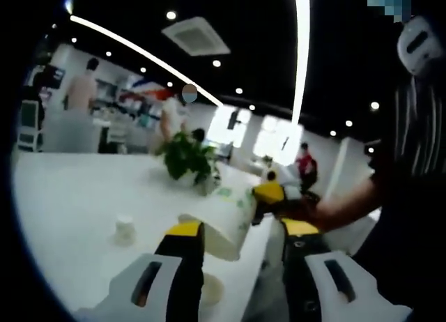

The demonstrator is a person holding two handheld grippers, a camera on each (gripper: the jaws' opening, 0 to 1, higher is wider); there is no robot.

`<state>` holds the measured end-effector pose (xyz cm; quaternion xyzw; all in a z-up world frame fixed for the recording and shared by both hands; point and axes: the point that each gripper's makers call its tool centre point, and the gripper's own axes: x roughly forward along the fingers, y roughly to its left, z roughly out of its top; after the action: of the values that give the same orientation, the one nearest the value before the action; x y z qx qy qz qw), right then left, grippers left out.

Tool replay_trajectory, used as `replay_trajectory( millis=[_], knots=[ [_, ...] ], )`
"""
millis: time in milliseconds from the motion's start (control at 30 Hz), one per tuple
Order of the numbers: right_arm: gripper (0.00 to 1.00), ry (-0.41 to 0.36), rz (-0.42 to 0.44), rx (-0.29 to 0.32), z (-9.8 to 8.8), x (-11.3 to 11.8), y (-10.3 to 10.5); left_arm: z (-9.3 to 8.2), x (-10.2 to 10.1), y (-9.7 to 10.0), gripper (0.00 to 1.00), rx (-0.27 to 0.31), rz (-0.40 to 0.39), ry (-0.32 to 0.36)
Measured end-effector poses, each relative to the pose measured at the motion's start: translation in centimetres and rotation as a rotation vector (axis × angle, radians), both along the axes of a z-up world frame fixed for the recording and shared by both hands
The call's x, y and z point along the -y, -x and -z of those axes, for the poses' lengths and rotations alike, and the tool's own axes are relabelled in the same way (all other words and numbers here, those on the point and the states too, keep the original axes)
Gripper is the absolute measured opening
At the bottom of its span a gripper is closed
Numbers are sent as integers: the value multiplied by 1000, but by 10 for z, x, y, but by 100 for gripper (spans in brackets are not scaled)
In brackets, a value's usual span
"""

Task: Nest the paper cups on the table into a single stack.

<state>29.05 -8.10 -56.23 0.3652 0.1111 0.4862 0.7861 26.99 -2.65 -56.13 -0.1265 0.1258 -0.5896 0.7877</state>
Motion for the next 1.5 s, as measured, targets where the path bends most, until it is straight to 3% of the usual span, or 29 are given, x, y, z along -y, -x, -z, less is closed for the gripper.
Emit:
replay_trajectory(
  millis=[400, 933, 1267, 1500],
  knots=[
    [33, -5, -37, 13, -1, -4, 6, -5, -3, 4, 27, -26, 21, 41],
    [33, -18, -74, 12, 3, -8, 16, -6, -4, 11, 10, -22, 56, 36],
    [33, -20, -135, 73, -7, -11, 23, -15, -3, 19, 4, -33, 126, 27],
    [33, 40, -176, 120, -9, -9, 27, -18, 0, 21, 2, -40, 180, -2]
  ],
)
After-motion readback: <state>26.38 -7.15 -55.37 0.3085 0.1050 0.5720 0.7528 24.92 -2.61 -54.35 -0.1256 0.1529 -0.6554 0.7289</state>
